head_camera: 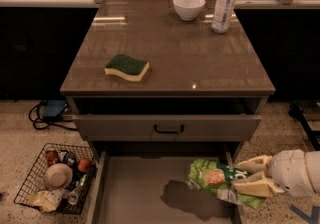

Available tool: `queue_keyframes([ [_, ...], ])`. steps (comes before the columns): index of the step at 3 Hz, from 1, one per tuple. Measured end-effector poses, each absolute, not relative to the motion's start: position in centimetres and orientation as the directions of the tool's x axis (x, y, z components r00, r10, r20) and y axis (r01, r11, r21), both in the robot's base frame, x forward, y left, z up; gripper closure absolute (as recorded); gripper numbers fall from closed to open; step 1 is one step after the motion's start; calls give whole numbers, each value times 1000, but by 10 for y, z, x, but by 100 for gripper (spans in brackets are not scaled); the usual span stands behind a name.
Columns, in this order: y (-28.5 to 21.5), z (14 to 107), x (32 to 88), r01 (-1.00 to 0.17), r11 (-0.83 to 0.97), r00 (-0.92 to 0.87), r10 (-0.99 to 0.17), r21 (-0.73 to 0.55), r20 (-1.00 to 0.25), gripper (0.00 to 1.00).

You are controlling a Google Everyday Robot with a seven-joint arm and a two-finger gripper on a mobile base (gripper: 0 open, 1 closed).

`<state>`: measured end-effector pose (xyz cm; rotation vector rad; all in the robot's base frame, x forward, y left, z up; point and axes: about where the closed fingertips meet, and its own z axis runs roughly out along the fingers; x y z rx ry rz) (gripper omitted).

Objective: Place green rice chip bag into middle drawer

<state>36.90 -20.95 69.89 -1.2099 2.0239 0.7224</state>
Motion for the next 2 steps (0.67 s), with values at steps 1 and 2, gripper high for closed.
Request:
queue_keyframes([
  [1, -162, 658, 392, -910, 391, -329, -475, 139, -816, 100],
  [2, -121, 622, 412, -914, 377, -314, -429, 148, -847, 100],
])
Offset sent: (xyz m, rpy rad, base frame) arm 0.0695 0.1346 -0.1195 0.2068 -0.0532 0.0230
